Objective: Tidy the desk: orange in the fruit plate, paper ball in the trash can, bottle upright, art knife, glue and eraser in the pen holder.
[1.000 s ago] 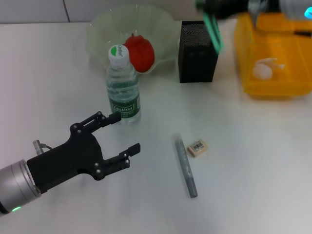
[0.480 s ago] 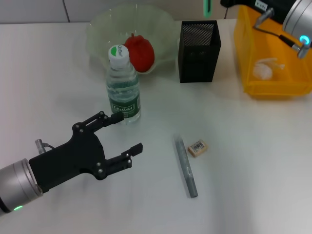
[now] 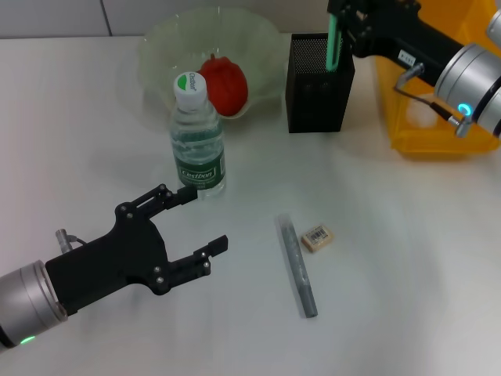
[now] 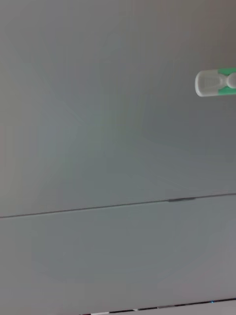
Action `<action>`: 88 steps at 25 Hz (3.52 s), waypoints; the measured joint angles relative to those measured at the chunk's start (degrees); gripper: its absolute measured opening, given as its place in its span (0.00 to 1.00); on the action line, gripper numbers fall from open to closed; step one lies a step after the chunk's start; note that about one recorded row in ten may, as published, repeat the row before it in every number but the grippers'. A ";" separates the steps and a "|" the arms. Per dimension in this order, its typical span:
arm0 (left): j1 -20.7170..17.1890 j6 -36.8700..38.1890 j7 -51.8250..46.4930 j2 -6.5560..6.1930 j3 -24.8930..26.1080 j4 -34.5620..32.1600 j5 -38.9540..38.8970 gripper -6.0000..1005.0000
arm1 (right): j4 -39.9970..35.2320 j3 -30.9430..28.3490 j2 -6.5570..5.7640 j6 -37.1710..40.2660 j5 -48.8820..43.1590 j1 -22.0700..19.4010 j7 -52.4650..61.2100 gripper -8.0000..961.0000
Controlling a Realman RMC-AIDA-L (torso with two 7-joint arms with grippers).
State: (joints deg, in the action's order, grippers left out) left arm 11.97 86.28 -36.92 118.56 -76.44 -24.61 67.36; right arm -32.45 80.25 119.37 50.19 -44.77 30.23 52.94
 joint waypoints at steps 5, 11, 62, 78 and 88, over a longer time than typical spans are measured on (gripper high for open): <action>-0.11 0.71 0.00 -0.07 0.28 0.00 -0.01 0.78 | 1.12 -0.38 0.00 1.97 0.14 -0.39 -0.37 0.26; -0.11 0.74 0.00 -0.09 0.41 0.00 -0.11 0.78 | 2.27 -0.49 0.05 2.82 0.23 -0.78 -1.59 0.27; -1.59 4.66 -5.39 -0.40 1.22 -3.71 1.64 0.78 | -41.99 17.25 0.17 36.29 -101.59 9.79 69.52 0.63; -1.60 4.80 -5.15 -0.44 1.20 -3.79 1.63 0.78 | -34.41 22.22 0.43 26.98 -99.27 11.17 71.45 0.62; -1.69 4.89 -5.03 -0.44 1.20 -3.78 1.63 0.78 | -30.15 21.74 0.42 26.74 -98.77 13.46 72.44 0.43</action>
State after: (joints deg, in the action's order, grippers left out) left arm 10.28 91.17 -41.95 118.13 -75.24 -28.39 68.99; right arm -62.60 102.00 119.79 76.92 -143.54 43.69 125.38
